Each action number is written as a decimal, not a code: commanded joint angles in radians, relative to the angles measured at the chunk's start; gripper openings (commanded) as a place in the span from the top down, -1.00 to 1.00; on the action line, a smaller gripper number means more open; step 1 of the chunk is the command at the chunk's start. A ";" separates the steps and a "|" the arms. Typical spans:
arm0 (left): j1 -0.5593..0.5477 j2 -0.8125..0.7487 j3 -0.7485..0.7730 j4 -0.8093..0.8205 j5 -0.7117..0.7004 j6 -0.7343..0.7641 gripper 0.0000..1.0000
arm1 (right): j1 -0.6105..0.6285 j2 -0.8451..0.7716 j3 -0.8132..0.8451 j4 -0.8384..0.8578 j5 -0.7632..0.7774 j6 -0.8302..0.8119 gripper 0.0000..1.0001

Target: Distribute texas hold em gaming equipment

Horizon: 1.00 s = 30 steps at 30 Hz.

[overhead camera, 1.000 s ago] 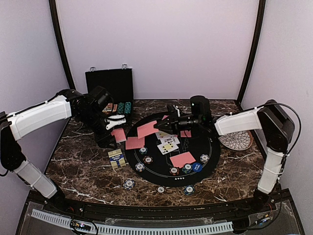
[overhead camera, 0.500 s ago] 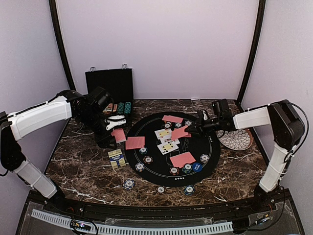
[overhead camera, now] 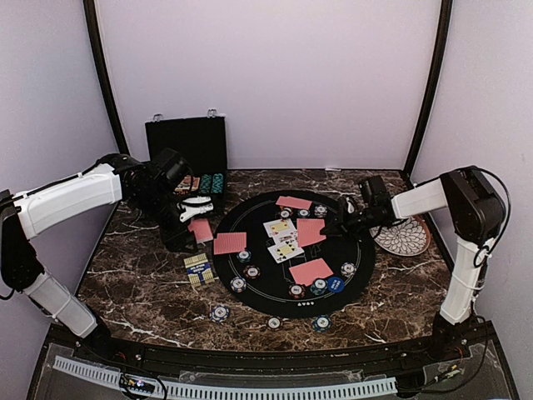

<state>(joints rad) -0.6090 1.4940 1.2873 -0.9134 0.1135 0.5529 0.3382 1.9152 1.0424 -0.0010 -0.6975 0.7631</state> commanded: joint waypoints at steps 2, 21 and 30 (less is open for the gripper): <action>0.024 -0.025 -0.014 0.009 -0.003 -0.006 1.00 | -0.010 0.023 0.055 -0.066 0.041 -0.083 1.00; 0.161 -0.091 -0.130 0.032 -0.009 0.036 1.00 | 0.027 -0.010 0.107 -0.298 0.259 -0.198 0.19; 0.288 -0.171 -0.311 0.071 -0.046 0.126 1.00 | 0.068 -0.161 0.100 -0.374 0.388 -0.196 -0.31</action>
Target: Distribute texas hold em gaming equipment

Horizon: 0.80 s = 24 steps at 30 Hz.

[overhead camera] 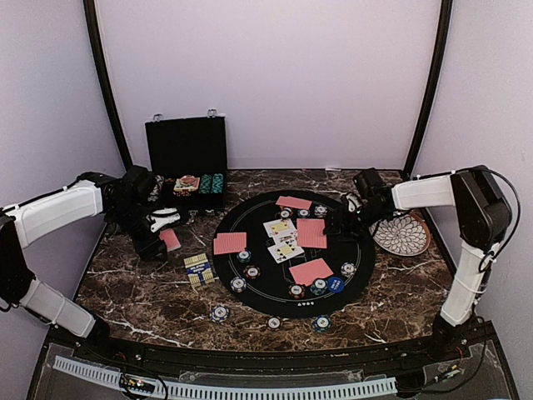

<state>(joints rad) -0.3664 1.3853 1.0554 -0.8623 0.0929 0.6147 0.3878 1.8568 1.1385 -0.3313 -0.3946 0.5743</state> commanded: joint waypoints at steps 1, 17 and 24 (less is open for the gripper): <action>0.052 -0.074 -0.094 0.030 -0.027 0.083 1.00 | 0.022 -0.128 -0.001 -0.044 0.091 -0.003 -0.37; 0.059 0.005 -0.291 0.197 0.012 0.128 1.00 | 0.074 -0.400 -0.087 -0.020 0.127 0.097 -0.97; 0.008 0.061 -0.306 0.268 0.015 0.075 1.00 | 0.075 -0.437 -0.129 -0.011 0.125 0.121 -0.97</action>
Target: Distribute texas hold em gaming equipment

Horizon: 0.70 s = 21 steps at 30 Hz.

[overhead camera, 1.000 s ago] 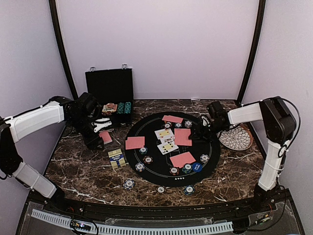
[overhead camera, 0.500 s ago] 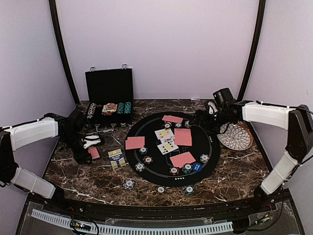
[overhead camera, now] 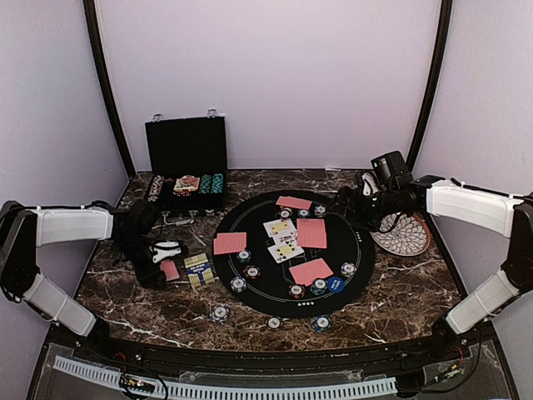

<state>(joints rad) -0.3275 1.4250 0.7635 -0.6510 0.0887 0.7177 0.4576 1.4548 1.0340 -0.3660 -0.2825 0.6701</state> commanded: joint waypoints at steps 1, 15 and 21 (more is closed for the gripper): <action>-0.044 0.029 -0.015 0.062 0.017 -0.033 1.00 | 0.006 -0.040 -0.028 0.026 0.011 0.028 -0.97; -0.125 0.139 -0.035 0.098 -0.020 -0.071 0.05 | 0.006 -0.109 -0.016 0.001 0.014 0.045 -0.97; -0.124 0.102 -0.065 0.072 -0.054 -0.043 0.24 | 0.006 -0.121 -0.019 -0.002 0.013 0.045 -0.97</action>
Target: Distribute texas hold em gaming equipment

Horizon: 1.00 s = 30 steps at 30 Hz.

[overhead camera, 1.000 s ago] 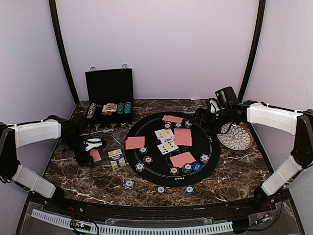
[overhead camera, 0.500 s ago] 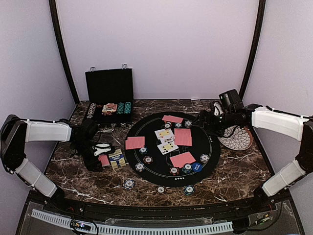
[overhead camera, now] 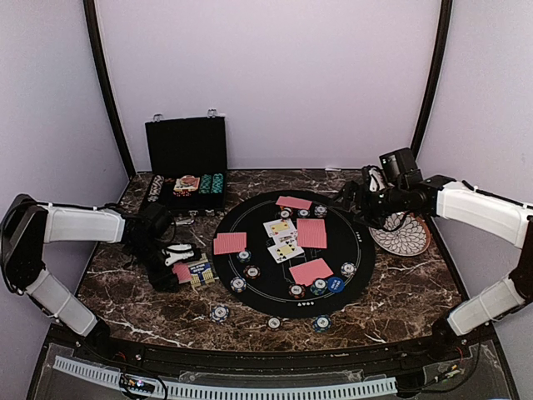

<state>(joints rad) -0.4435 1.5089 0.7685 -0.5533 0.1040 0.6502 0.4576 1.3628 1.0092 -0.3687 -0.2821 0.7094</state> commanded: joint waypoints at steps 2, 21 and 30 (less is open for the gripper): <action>-0.004 0.003 -0.083 -0.038 -0.084 0.032 0.39 | 0.006 -0.031 0.001 0.001 0.013 0.008 -0.97; 0.024 -0.009 -0.072 -0.123 -0.081 0.058 -0.10 | 0.007 -0.039 -0.025 0.028 -0.011 0.022 -0.97; 0.023 0.004 -0.045 -0.174 -0.057 0.080 -0.97 | 0.007 -0.046 -0.019 0.030 -0.011 0.025 -0.97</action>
<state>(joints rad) -0.4225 1.4788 0.7517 -0.6224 0.0765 0.7013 0.4576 1.3460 0.9932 -0.3706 -0.2909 0.7208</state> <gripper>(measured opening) 0.972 0.986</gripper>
